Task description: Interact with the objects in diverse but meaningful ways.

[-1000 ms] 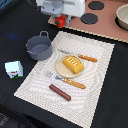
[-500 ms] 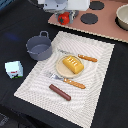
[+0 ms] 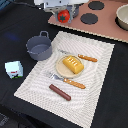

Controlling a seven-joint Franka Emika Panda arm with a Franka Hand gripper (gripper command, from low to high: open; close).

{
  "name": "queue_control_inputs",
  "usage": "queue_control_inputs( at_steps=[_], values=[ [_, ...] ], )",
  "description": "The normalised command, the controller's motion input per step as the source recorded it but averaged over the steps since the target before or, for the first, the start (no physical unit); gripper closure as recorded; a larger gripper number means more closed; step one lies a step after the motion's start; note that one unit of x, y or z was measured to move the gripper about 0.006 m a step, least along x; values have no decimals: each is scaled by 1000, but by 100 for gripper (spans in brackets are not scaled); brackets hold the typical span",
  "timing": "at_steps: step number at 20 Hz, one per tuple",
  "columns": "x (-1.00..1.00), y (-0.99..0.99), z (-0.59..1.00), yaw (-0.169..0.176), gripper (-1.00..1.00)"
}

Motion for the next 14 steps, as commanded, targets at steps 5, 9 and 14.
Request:
queue_control_inputs(
  at_steps=[5, 9, 14],
  values=[
    [969, -31, 211, 0, 100],
    [1000, 17, 162, 0, 100],
    [953, 123, 127, 8, 100]
  ],
)
